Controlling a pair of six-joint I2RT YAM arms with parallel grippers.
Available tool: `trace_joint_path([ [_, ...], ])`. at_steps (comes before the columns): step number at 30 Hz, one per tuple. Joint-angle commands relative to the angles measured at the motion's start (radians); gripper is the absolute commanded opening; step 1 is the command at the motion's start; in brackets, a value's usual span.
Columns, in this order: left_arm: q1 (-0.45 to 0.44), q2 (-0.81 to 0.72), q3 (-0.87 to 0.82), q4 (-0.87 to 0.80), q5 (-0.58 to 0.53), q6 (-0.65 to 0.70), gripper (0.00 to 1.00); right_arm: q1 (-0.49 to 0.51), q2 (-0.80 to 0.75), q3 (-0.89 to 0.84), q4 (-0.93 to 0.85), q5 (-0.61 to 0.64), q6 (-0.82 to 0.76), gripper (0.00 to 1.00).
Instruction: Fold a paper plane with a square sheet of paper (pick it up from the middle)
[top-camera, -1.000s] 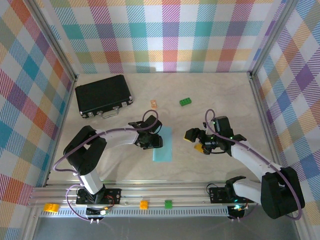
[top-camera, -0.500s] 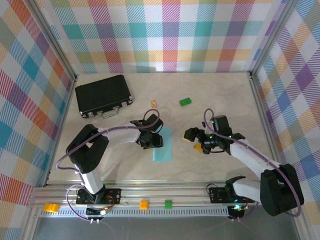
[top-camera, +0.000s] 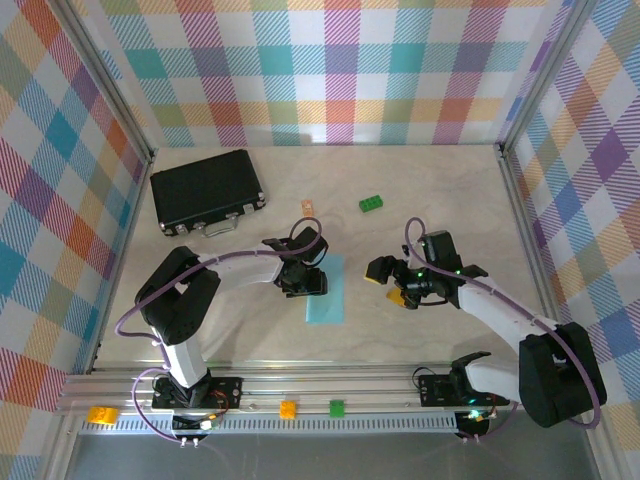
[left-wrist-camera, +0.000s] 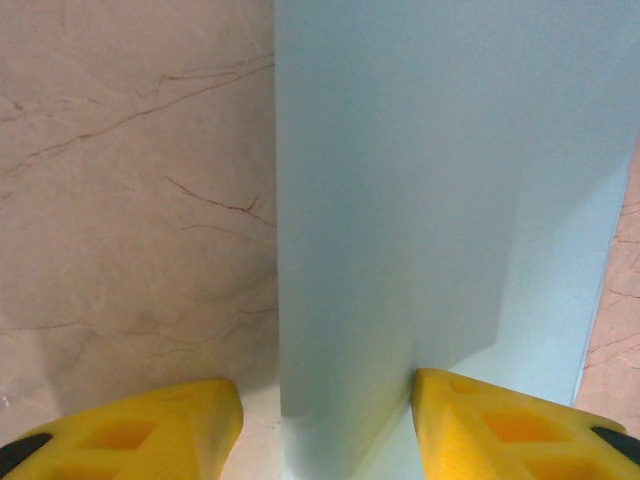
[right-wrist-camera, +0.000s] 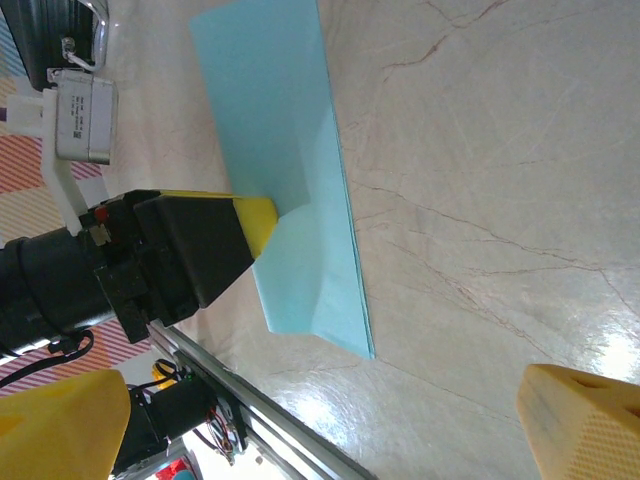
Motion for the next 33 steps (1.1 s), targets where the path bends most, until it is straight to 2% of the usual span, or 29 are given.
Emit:
trace_joint_path([
  [1, 0.009, 0.106, -0.046, 0.023, -0.014, 0.003, 0.52, 0.009, 0.01, 0.022, 0.016, 0.006, 0.004, 0.99],
  [6, 0.009, 0.108, -0.056, 0.03, -0.016, -0.016, 0.5, 0.013, 0.018, 0.025, 0.022, 0.008, 0.005, 0.99],
  [16, 0.01, 0.115, -0.063, 0.048, -0.002, -0.045, 0.54, 0.022, 0.028, 0.025, 0.026, 0.011, 0.01, 1.0],
  [33, 0.005, 0.132, -0.067, 0.073, 0.01, 0.003, 0.54, 0.059, 0.059, 0.028, 0.06, 0.031, 0.029, 0.98],
])
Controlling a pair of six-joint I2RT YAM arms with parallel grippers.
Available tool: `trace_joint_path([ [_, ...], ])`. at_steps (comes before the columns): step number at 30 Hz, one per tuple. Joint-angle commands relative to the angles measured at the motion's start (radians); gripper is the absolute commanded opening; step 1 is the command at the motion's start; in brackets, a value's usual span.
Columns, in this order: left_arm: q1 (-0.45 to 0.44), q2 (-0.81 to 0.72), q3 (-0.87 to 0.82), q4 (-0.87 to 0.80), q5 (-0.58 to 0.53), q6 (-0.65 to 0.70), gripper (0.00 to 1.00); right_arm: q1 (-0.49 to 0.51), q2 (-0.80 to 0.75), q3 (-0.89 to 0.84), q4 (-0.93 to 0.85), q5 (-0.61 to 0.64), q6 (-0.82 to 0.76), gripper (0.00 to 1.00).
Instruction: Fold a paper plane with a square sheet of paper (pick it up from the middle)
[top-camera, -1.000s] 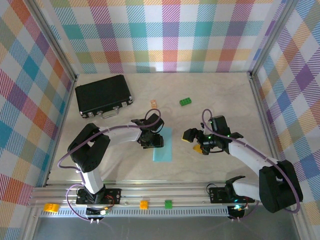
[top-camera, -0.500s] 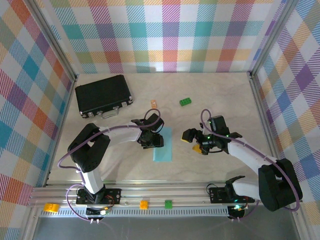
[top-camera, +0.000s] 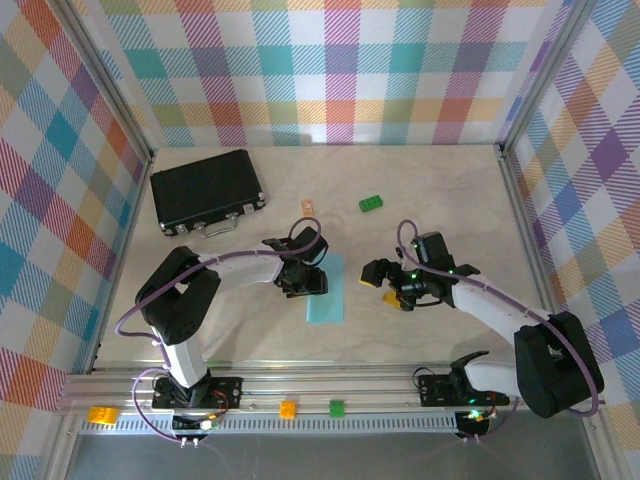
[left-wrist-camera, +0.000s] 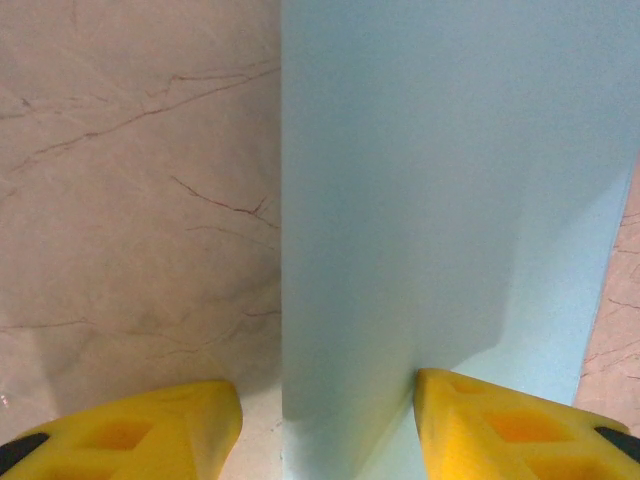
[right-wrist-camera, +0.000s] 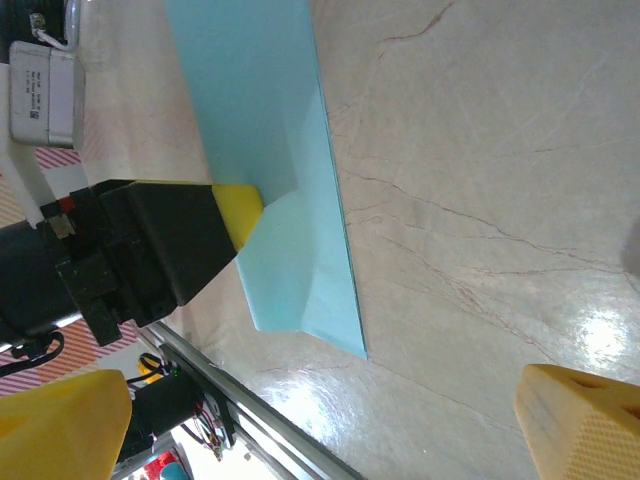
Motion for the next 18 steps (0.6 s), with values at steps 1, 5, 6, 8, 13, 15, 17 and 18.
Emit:
trace_joint_path([
  [1, 0.005, 0.12, -0.066, 0.062, 0.004, 0.021, 0.54, 0.016, 0.012, 0.029, 0.026, 0.013, 0.012, 0.98],
  [5, 0.005, 0.13, -0.065, 0.064, 0.006, 0.013, 0.54, 0.036, 0.021, 0.031, 0.053, 0.031, 0.018, 0.88],
  [6, 0.004, 0.13, -0.065, 0.067, 0.006, 0.008, 0.53, 0.042, 0.028, 0.03, 0.078, 0.021, 0.019, 0.84],
  [8, 0.004, 0.131, -0.067, 0.068, 0.005, 0.002, 0.54, 0.058, 0.04, 0.029, 0.112, 0.028, 0.031, 0.75],
  [13, 0.004, 0.134, -0.072, 0.076, 0.014, 0.008, 0.53, 0.094, 0.093, 0.049, 0.147, 0.075, 0.044, 0.46],
  [15, 0.004, 0.136, -0.071, 0.077, 0.015, 0.015, 0.53, 0.105, 0.124, 0.066, 0.152, 0.075, 0.043, 0.37],
  [17, 0.004, 0.136, -0.071, 0.076, 0.017, 0.022, 0.53, 0.115, 0.161, 0.085, 0.159, 0.075, 0.044, 0.27],
  [18, 0.004, 0.137, -0.07, 0.076, 0.017, 0.025, 0.53, 0.118, 0.178, 0.095, 0.163, 0.075, 0.045, 0.24],
])
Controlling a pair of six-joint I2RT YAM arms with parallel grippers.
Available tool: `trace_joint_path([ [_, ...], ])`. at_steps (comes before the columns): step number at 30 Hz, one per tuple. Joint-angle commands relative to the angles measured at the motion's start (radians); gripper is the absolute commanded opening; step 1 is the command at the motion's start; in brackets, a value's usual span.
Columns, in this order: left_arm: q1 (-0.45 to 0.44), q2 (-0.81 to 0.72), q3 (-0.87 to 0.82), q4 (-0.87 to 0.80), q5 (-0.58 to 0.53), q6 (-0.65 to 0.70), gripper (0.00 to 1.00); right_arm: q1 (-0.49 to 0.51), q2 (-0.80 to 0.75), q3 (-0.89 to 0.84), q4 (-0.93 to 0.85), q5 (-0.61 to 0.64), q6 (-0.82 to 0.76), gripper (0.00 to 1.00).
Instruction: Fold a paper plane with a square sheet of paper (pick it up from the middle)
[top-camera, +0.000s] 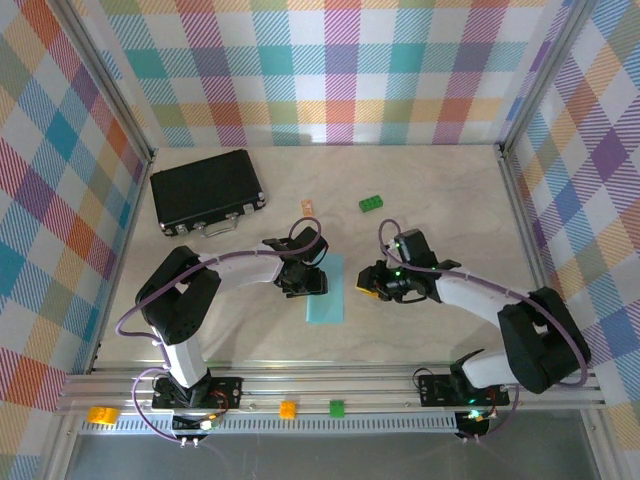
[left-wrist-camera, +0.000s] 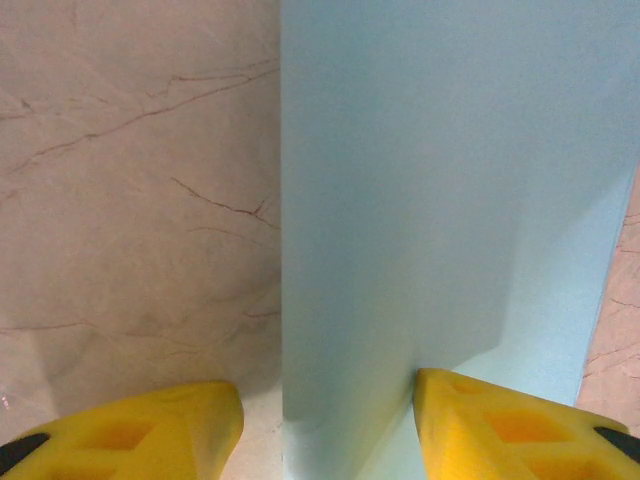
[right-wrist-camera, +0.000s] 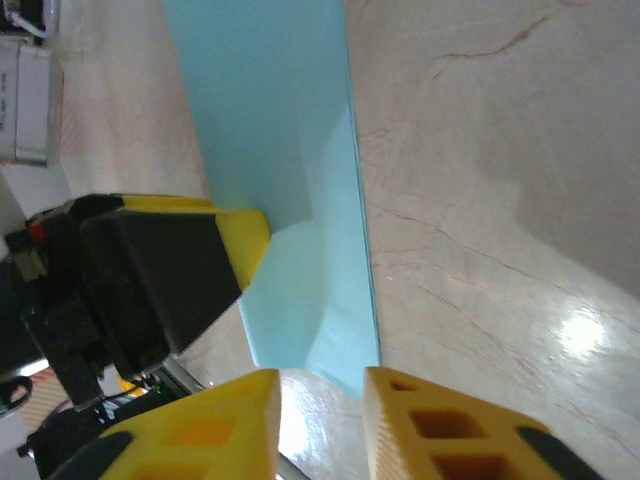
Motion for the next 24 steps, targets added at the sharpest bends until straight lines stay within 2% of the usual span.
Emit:
trace_joint_path([
  [1, 0.005, 0.137, -0.067, 0.075, 0.018, 0.024, 0.53, 0.02, 0.051, 0.052, 0.047, 0.01, 0.004, 0.2],
  [5, 0.004, 0.143, -0.061, 0.076, 0.018, 0.028, 0.53, 0.05, 0.137, 0.11, 0.047, 0.032, 0.014, 0.06],
  [8, 0.003, 0.147, -0.056, 0.075, 0.019, 0.033, 0.53, 0.071, 0.2, 0.155, 0.042, 0.054, 0.017, 0.0],
  [14, 0.003, 0.151, -0.056, 0.07, 0.016, 0.039, 0.53, 0.088, 0.299, 0.238, 0.01, 0.098, 0.02, 0.0],
  [24, 0.002, 0.156, -0.05, 0.074, 0.019, 0.06, 0.52, 0.087, 0.31, 0.278, -0.049, 0.17, 0.021, 0.0],
])
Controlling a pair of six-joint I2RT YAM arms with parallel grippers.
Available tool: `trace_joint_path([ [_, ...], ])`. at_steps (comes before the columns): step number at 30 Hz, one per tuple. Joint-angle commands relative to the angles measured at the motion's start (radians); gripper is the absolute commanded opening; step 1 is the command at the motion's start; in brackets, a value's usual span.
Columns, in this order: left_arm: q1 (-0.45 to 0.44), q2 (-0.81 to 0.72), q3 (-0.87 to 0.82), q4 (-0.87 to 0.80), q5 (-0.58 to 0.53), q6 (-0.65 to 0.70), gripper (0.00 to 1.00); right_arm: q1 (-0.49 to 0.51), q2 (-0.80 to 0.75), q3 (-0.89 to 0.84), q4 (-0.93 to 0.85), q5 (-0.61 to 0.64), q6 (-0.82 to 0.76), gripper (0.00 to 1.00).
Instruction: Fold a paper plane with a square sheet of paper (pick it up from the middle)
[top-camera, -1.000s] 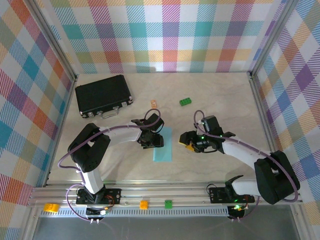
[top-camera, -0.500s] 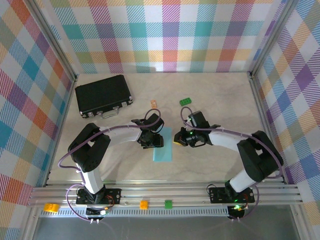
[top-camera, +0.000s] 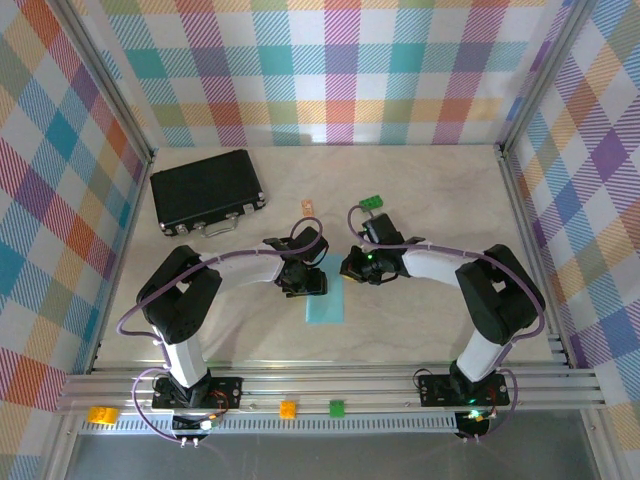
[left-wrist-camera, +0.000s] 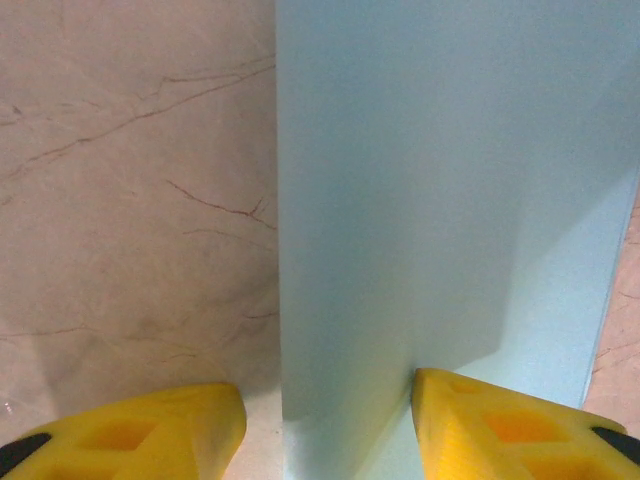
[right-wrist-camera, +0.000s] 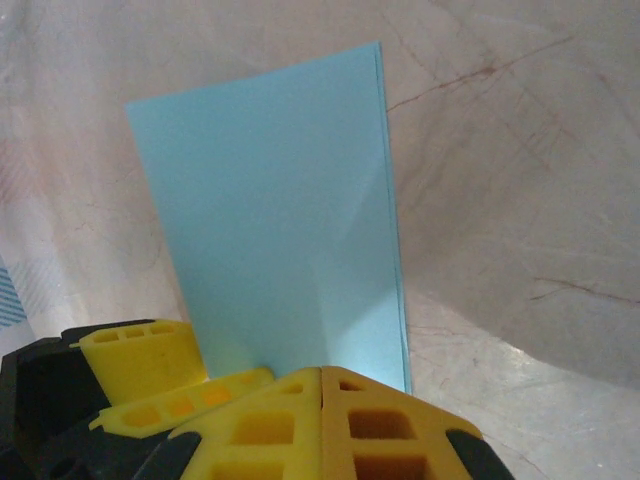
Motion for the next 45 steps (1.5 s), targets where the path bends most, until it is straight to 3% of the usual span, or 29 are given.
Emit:
trace_joint_path([
  [1, 0.002, 0.15, -0.057, 0.084, 0.017, 0.03, 0.52, 0.004, 0.006, 0.014, -0.019, 0.014, 0.007, 0.0],
  [26, 0.003, 0.164, -0.068, 0.103, 0.022, 0.005, 0.53, 0.013, 0.068, 0.026, 0.053, -0.09, 0.026, 0.0],
  [38, -0.007, 0.167, -0.064, 0.112, 0.036, -0.006, 0.53, 0.016, 0.017, 0.009, 0.016, -0.013, 0.033, 0.0],
  [45, -0.008, 0.167, -0.061, 0.105, 0.026, -0.012, 0.54, 0.016, -0.058, -0.029, -0.009, 0.1, 0.054, 0.0],
])
